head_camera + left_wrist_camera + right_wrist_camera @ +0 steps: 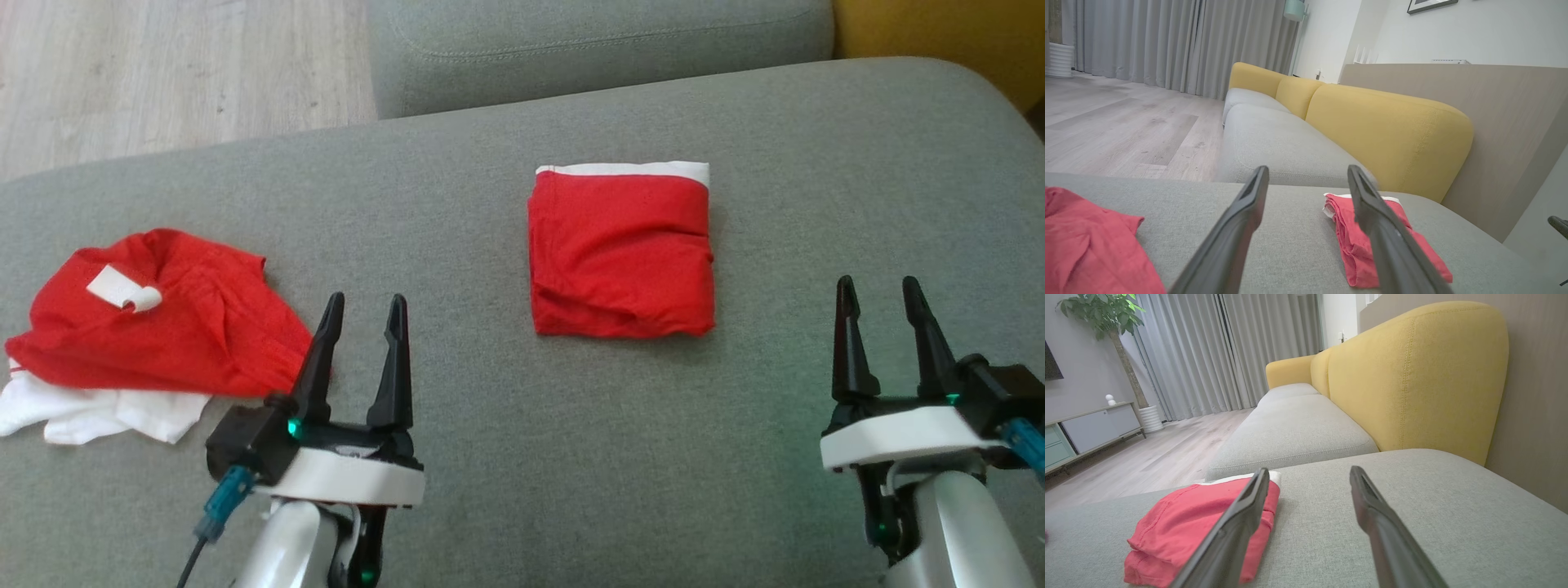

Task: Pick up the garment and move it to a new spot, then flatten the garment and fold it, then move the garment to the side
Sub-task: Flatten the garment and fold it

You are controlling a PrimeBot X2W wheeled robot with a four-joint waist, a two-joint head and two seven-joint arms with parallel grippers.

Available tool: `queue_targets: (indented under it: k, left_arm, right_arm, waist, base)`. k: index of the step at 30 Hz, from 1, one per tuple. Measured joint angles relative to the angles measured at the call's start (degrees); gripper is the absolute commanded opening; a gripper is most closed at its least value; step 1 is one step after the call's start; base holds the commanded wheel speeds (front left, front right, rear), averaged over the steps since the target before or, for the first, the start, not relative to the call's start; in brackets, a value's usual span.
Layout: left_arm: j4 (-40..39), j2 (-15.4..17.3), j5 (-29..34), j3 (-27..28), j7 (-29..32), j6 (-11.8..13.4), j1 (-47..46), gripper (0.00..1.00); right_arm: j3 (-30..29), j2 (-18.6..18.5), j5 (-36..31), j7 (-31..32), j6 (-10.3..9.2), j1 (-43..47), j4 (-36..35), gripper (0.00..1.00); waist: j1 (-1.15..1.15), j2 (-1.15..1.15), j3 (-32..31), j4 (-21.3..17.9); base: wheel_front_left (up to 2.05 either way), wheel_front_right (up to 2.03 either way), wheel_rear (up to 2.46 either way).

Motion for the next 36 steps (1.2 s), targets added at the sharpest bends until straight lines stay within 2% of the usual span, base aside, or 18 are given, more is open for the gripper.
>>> queue_targets:
  k: [7,8,9,15,18,23,28,32,36]
  left_arm:
    - [-0.20,0.01,0.49,-0.21,0.00,0.00,-0.18,1.00]
    - [-0.29,0.01,0.51,-0.32,0.00,0.00,-0.41,1.00]
    - [-0.41,0.00,0.51,-0.47,0.00,-0.01,-0.76,1.00]
    - [-1.04,-0.01,0.48,-2.46,0.00,0.01,-4.31,1.00]
    - [-1.40,0.00,0.33,-3.77,0.00,0.03,-5.69,1.00]
    - [-1.91,-0.05,-1.11,-6.26,0.00,0.57,-8.10,1.00]
    - [-2.67,-0.11,-2.10,-8.10,0.00,1.14,-10.03,1.00]
    - [-2.66,-0.11,-2.60,-9.22,0.00,1.57,-10.73,1.00]
    - [-2.65,-0.10,-2.61,-9.26,0.00,1.67,-10.72,1.00]
  right_arm:
    - [-0.71,0.13,0.60,0.00,0.00,-0.21,-0.66,1.00]
    - [-0.69,0.13,0.58,0.00,0.00,-0.34,-0.60,0.73]
    - [-0.68,0.14,0.48,0.00,0.00,-0.65,-0.48,0.00]
    - [-0.71,0.00,-1.53,0.73,0.00,-7.33,2.47,0.00]
    - [-0.05,-1.23,-2.10,2.11,0.00,-12.32,5.99,0.00]
    - [0.18,-3.41,-2.82,3.81,0.00,-21.04,14.60,0.00]
    - [-0.89,-3.65,-4.66,3.79,0.00,-28.42,24.50,0.00]
    - [-2.52,-3.85,-5.63,3.89,0.00,-30.99,33.11,0.00]
    - [-2.81,-4.77,-6.65,3.41,0.00,-33.05,36.89,0.00]
  waist:
    - [0.00,0.00,1.68,1.13]
    - [0.00,0.00,2.11,1.40]
    - [0.00,0.00,2.62,1.71]
    - [0.01,0.00,6.55,4.10]
    - [0.02,0.00,8.85,5.72]
    - [0.02,0.00,12.38,9.10]
    - [0.02,0.00,15.43,12.45]
    - [0.01,0.00,16.74,14.86]
    - [0.00,0.00,16.92,15.87]
  base:
    - [0.00,0.00,0.00]
    - [0.00,0.00,0.00]
    - [0.00,0.00,0.00]
    - [0.00,0.00,0.00]
    - [0.00,0.00,0.00]
    - [0.00,0.00,0.00]
    - [0.00,0.00,0.00]
    - [0.00,0.00,0.00]
    - [0.00,0.00,0.00]
